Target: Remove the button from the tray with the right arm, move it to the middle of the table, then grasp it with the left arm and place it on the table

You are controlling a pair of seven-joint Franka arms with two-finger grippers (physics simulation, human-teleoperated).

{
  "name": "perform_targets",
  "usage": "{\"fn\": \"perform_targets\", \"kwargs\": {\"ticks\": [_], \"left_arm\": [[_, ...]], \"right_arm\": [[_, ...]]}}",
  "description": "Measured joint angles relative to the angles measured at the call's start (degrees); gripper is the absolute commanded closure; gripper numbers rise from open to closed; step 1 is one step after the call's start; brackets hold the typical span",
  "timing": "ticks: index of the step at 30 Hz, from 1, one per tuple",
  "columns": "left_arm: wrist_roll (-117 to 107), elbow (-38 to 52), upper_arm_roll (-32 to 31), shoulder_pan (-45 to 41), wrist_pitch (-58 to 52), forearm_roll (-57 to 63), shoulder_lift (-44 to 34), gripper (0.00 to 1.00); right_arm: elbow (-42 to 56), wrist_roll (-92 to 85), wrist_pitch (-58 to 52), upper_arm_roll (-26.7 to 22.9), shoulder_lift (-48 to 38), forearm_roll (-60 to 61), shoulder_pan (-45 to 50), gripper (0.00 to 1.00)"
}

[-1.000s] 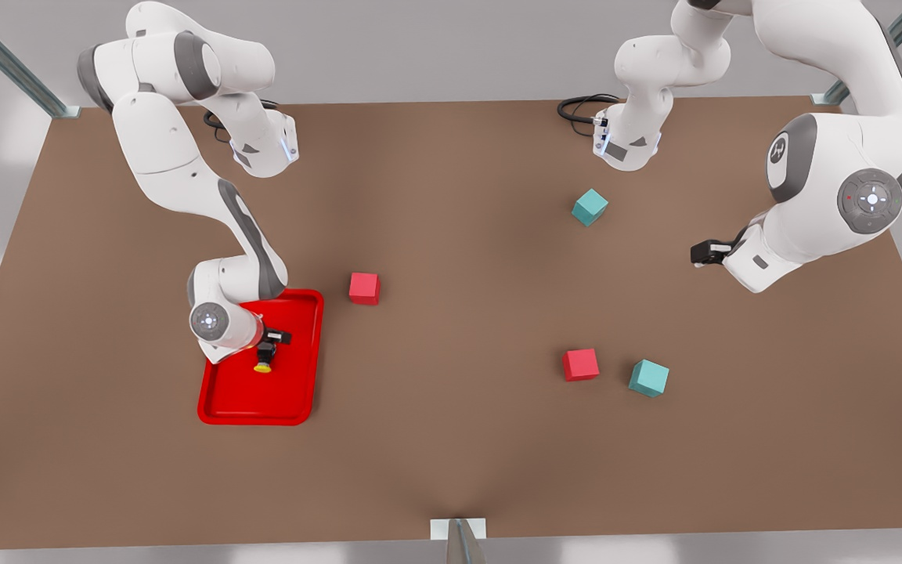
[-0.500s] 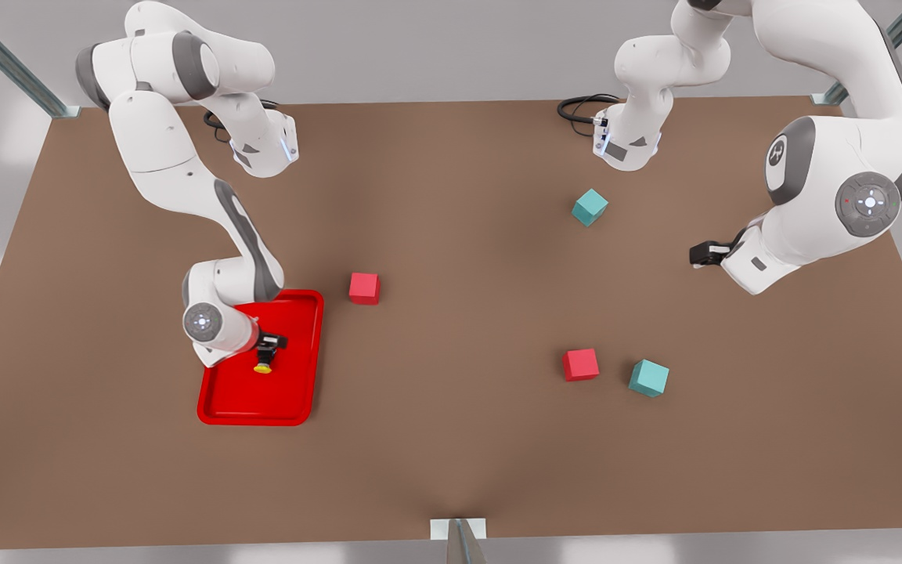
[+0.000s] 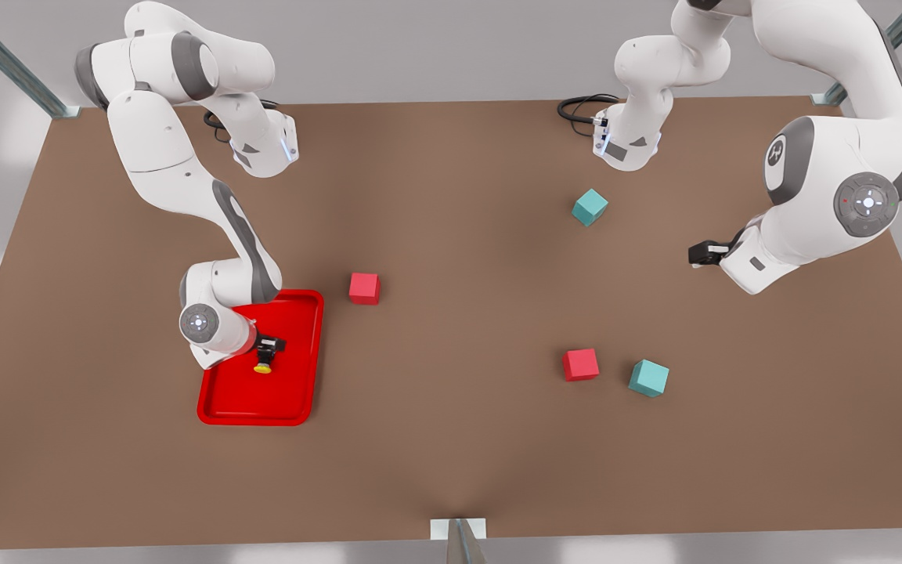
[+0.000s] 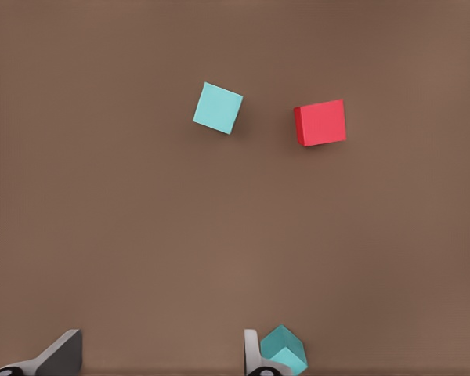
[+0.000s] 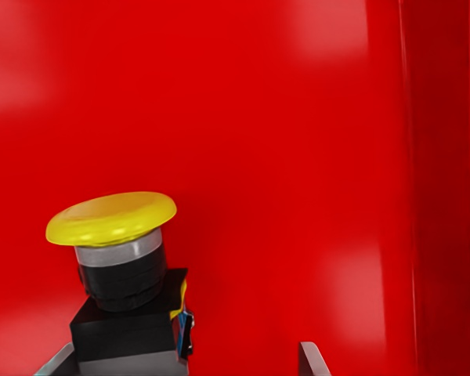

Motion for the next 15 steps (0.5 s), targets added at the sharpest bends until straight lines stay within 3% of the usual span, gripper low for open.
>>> {"fn": "perform_targets", "kwargs": {"ticks": [1, 3, 15], "left_arm": [[0.0, 0.0, 0.0, 0.01, 0.0, 0.0, -0.03, 0.0], [0.0, 0.02, -0.02, 0.03, 0.0, 0.0, -0.05, 0.0], [-0.02, 0.25, -0.1, 0.04, -0.33, 0.13, -0.3, 0.0]], "right_arm": [[0.0, 0.01, 0.03, 0.01, 0.0, 0.0, 0.0, 0.0], [0.0, 0.01, 0.07, 0.01, 0.01, 0.02, 0.0, 0.16], [0.0, 0.01, 0.18, 0.02, 0.0, 0.96, -0.07, 0.18]]}}
